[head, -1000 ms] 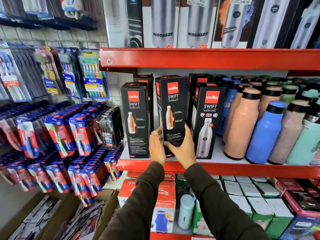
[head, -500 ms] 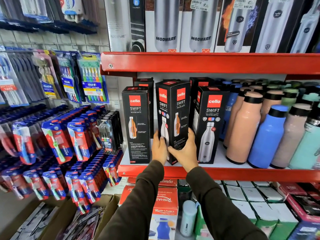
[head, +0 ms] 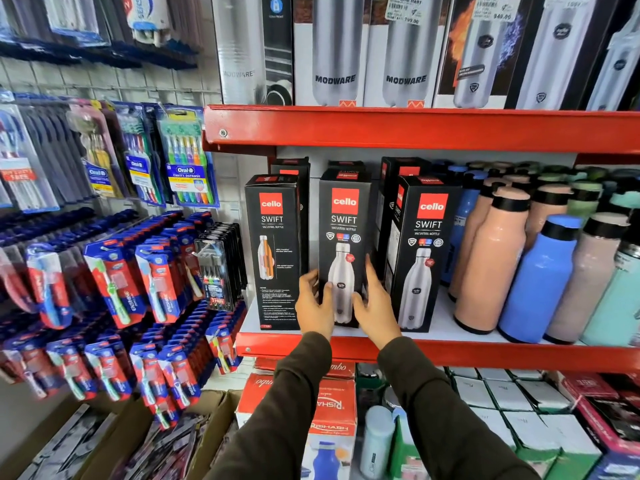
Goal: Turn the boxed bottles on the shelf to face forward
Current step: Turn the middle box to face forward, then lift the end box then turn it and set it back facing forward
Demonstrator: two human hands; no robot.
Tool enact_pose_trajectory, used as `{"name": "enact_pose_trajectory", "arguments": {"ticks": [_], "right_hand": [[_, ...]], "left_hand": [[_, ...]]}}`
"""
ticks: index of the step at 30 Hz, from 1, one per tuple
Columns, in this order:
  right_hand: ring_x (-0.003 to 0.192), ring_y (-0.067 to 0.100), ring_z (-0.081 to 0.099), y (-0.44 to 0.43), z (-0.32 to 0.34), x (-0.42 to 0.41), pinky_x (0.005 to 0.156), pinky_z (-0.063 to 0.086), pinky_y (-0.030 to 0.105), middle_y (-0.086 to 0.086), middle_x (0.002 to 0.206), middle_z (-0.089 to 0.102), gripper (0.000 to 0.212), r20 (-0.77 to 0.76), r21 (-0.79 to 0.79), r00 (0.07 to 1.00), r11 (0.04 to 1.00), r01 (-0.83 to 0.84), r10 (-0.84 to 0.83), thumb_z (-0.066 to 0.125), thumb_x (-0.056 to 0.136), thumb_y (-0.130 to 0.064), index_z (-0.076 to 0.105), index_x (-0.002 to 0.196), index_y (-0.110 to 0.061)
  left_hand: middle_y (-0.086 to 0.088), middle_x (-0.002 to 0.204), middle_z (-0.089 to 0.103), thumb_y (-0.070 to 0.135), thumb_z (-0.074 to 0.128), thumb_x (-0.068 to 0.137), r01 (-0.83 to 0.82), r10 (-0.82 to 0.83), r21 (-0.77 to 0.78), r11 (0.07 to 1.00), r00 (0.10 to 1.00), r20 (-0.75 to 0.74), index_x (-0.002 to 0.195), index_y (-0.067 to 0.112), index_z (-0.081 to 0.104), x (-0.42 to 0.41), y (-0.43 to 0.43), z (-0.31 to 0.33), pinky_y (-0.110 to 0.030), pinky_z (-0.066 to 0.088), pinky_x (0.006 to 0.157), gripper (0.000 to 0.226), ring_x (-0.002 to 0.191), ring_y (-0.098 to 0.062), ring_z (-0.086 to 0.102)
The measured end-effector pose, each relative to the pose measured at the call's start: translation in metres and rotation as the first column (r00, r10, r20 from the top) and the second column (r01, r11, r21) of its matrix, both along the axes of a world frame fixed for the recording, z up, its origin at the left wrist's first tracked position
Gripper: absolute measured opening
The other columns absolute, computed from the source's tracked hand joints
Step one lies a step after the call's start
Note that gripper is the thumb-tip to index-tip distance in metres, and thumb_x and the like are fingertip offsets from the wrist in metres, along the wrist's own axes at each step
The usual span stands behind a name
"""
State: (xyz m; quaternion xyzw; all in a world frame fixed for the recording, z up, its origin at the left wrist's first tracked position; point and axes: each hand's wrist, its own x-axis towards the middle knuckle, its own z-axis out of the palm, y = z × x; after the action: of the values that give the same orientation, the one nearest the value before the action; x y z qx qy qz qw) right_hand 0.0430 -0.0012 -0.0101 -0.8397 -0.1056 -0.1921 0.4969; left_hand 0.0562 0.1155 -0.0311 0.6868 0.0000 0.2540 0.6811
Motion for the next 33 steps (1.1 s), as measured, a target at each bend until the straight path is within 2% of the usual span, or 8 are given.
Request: {"name": "enact_pose_trajectory", "arguments": {"ticks": [2,7,13,16,20,25,28,33], "right_hand": [[0.131,0.006,0.044,0.000,-0.004,0.002,0.102,0.030,0.000,0.002,0.156,0.038,0.082,-0.008,0.008,1.000,1.000,0.013,-0.013,0.048,0.093,0.007,0.011,0.156,-0.030],[0.114,0.003,0.045,-0.002,-0.009,0.007,0.077,0.032,-0.010,0.008,0.149,0.046,0.079,-0.005,0.036,0.999,0.999,0.039,-0.039,0.045,0.093,0.009,0.013,0.156,-0.027],[0.127,0.001,0.041,-0.001,-0.010,0.003,0.103,0.035,0.011,0.003,0.153,0.042,0.074,0.003,0.068,0.999,0.996,0.053,-0.054,0.046,0.094,0.006,0.019,0.155,-0.027],[0.140,0.015,0.042,0.001,-0.015,0.002,0.116,0.038,0.040,0.006,0.152,0.045,0.068,0.036,0.112,0.993,0.988,0.107,-0.112,0.052,0.093,0.003,0.029,0.151,-0.025],[0.127,0.018,0.054,0.005,-0.023,-0.008,0.106,0.049,0.038,0.003,0.140,0.052,0.055,0.098,0.180,0.980,0.971,0.155,-0.174,0.058,0.093,-0.004,0.044,0.141,-0.024],[0.091,0.011,0.058,0.017,-0.029,-0.027,0.081,0.055,0.031,-0.003,0.109,0.054,0.038,0.220,0.240,0.937,0.946,0.217,-0.271,0.058,0.092,-0.007,0.055,0.125,-0.025],[0.085,0.011,0.057,0.036,-0.027,-0.034,0.076,0.051,0.026,-0.001,0.105,0.055,0.033,0.286,0.259,0.925,0.949,0.179,-0.252,0.056,0.093,-0.007,0.057,0.118,-0.029],[0.108,0.003,0.060,0.075,-0.023,-0.031,0.092,0.051,0.018,-0.003,0.125,0.057,0.039,0.245,0.227,0.966,0.974,0.025,-0.082,0.054,0.096,-0.007,0.055,0.132,-0.022]], "left_hand": [[0.007,0.112,0.060,0.018,0.062,0.092,-0.010,0.010,0.002,1.000,1.000,0.003,0.121,0.018,0.052,-0.001,-0.001,-0.001,-0.025,0.045,0.096,0.031,0.108,-0.011,0.059],[0.011,0.107,0.061,0.015,0.062,0.092,-0.041,0.041,0.005,0.999,0.999,0.018,0.118,0.021,0.053,-0.005,-0.006,-0.003,-0.027,0.048,0.096,0.028,0.104,-0.009,0.060],[0.029,0.101,0.054,0.012,0.061,0.092,-0.049,0.049,-0.002,0.999,0.999,0.011,0.115,0.025,0.052,-0.010,-0.011,0.002,-0.021,0.045,0.094,0.028,0.104,-0.007,0.059],[0.017,0.110,0.061,0.014,0.060,0.093,-0.040,0.039,0.013,0.999,0.999,0.006,0.120,0.025,0.052,-0.014,-0.010,0.003,-0.027,0.047,0.100,0.030,0.110,-0.010,0.060],[-0.001,0.136,0.058,0.019,0.058,0.095,-0.033,0.032,0.044,0.999,0.999,0.021,0.136,0.021,0.049,-0.022,-0.008,-0.004,-0.035,0.044,0.110,0.042,0.127,-0.015,0.054],[0.007,0.124,0.060,0.020,0.057,0.093,-0.124,0.117,0.047,0.991,0.985,0.130,0.123,0.027,0.054,-0.037,0.007,-0.008,-0.045,0.050,0.100,0.031,0.112,-0.016,0.059],[0.005,0.114,0.059,0.020,0.057,0.095,-0.213,0.191,0.073,0.974,0.954,0.233,0.120,0.023,0.056,-0.047,0.023,-0.001,-0.035,0.050,0.095,0.025,0.103,-0.014,0.057],[0.002,0.129,0.047,0.016,0.055,0.095,-0.397,0.354,0.130,0.908,0.897,0.265,0.131,0.015,0.048,-0.043,0.059,0.007,-0.002,0.021,0.100,0.037,0.119,-0.008,0.042]]}}
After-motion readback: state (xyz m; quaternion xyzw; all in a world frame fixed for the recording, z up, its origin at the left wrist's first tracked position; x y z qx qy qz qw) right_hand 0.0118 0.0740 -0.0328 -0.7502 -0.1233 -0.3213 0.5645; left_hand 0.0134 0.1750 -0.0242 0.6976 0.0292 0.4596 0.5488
